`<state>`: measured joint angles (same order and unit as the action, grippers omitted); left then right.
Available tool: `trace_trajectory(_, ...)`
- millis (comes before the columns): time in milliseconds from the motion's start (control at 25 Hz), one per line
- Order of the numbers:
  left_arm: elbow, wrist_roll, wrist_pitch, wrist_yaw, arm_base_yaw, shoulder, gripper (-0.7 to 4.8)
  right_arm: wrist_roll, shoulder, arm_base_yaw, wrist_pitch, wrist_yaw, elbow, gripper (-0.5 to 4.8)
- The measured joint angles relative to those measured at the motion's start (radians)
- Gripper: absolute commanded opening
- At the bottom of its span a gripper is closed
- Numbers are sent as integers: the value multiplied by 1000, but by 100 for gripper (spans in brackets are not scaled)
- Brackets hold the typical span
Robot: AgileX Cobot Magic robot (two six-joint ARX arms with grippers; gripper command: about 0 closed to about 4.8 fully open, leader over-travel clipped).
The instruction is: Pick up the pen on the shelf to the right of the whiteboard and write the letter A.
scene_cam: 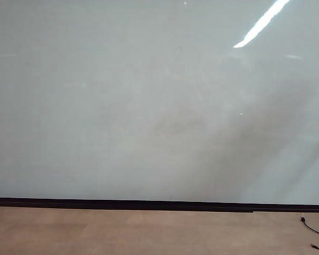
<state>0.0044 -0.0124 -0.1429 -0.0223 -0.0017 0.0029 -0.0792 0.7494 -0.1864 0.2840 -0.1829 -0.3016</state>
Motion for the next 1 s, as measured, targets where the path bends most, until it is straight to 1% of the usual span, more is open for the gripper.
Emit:
trace_trajectory(240,0,0,0,0,0,0,-4,0,34,-110,107,177,-2,479)
trace_trajectory(320,0,0,0,0,0,0,-4,-30,80,-187,235,327,-2,479)
trace_trajectory(401,0,0,0,0,0,0,-5,-69,107,-232,296,380,-2,479)
trace_trajectory(481,0,0,0,0,0,0,-5,-90,125,-250,325,390,-2,479)
trace_trajectory(681,0,0,0,0,0,0,-5,-93,217,-253,423,402,-3,479)
trace_trajectory(721,0,0,0,0,0,0,-4,-93,265,-264,476,405,-4,479)
trace_trajectory(1001,0,0,0,0,0,0,-4,-103,497,-266,691,428,-4,479)
